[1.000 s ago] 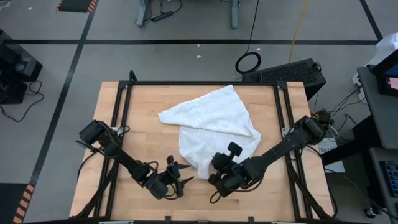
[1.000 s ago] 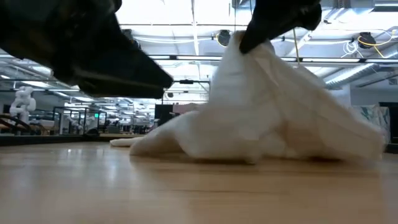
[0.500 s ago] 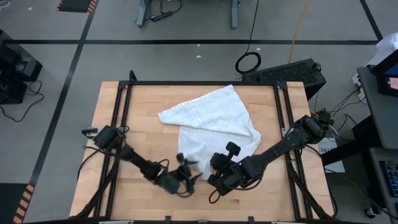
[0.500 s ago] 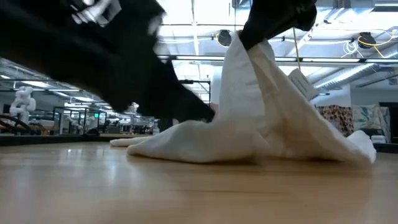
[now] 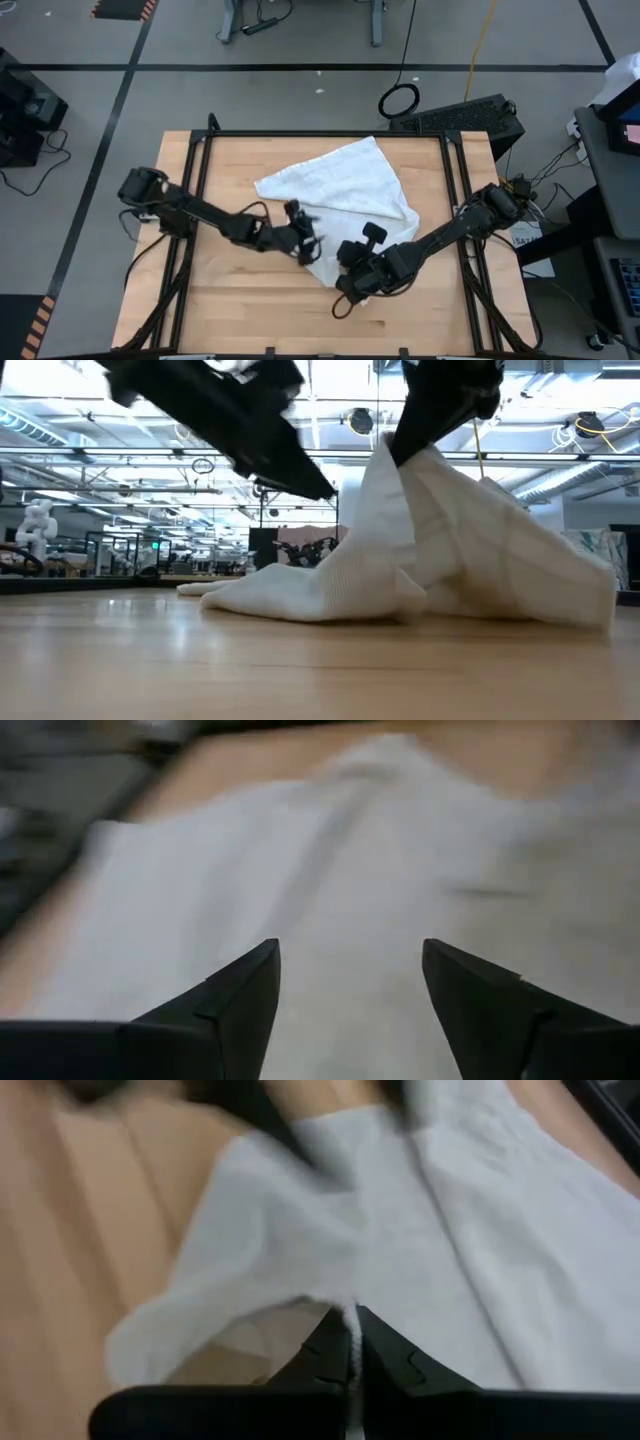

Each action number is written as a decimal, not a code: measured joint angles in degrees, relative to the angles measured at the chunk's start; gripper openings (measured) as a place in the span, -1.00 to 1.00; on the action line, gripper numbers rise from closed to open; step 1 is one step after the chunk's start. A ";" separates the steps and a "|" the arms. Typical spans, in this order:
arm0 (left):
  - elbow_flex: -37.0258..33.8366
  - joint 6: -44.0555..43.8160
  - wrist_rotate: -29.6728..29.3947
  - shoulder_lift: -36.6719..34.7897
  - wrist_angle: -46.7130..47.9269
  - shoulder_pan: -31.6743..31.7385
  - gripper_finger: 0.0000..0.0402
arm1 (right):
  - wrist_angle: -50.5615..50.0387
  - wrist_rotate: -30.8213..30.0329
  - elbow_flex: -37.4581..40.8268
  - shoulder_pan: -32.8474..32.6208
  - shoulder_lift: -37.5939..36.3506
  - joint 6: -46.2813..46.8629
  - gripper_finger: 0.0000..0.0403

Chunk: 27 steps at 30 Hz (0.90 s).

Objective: Roll towel
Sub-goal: Roll the white towel

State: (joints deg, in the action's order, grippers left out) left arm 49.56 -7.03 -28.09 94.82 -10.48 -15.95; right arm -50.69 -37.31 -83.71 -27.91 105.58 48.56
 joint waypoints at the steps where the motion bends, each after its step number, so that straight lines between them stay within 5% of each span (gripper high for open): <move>1: -0.91 -0.34 2.21 -0.40 0.39 -1.25 0.20 | -0.59 -0.05 0.01 0.30 0.00 -0.02 -1.00; 10: -5.94 -1.20 1.09 7.45 -10.84 -14.03 0.04 | -1.80 -0.09 0.01 2.43 -0.13 -2.74 -1.00; 17: -5.90 6.17 -5.62 14.57 -13.50 -11.56 0.00 | -1.20 1.71 0.03 3.53 -0.13 -4.03 -1.00; 20: -5.63 7.33 -3.70 15.01 -11.59 -8.79 -0.23 | -1.36 2.71 0.03 3.48 -0.13 -4.27 -1.00; 24: -5.84 11.69 -3.78 12.78 -7.27 -6.81 -0.84 | -2.23 4.90 0.03 3.17 -0.15 -4.28 -1.00; 27: -5.92 15.43 -4.76 7.46 -4.23 -6.89 -0.93 | -2.96 6.94 0.03 2.53 -0.15 -4.53 -1.00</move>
State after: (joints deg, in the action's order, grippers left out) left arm 43.63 8.39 -32.84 102.28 -14.72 -22.84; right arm -53.64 -30.37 -83.68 -25.38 105.43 44.03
